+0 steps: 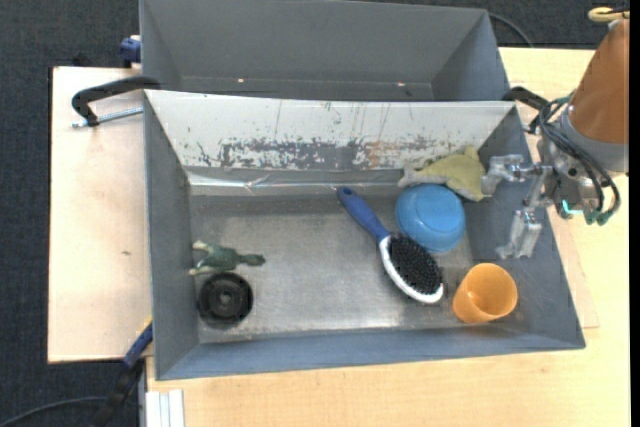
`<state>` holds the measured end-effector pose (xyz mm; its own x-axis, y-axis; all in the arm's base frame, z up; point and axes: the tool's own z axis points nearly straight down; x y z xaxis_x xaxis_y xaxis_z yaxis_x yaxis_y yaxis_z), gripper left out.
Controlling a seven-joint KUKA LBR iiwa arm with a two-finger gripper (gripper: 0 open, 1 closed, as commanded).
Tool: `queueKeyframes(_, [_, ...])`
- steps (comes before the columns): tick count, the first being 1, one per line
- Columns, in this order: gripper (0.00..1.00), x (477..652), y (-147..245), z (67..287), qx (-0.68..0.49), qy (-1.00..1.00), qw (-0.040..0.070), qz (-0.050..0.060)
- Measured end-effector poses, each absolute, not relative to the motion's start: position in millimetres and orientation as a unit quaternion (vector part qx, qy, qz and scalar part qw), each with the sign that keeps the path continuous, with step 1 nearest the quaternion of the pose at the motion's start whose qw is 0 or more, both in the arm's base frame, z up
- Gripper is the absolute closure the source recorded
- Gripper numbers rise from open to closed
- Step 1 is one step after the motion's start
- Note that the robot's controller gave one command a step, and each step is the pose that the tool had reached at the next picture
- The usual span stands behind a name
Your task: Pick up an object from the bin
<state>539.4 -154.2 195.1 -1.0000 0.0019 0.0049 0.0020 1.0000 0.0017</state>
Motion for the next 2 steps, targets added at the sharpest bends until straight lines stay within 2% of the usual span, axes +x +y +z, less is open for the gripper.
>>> queueKeyframes(1, [0.00, 495.7, -151, 66, 0.049, -0.999, 0.004, -0.002])
queueKeyframes(2, [0.00, 497.8, -152, 102, -0.114, -0.993, -0.004, 0.000])
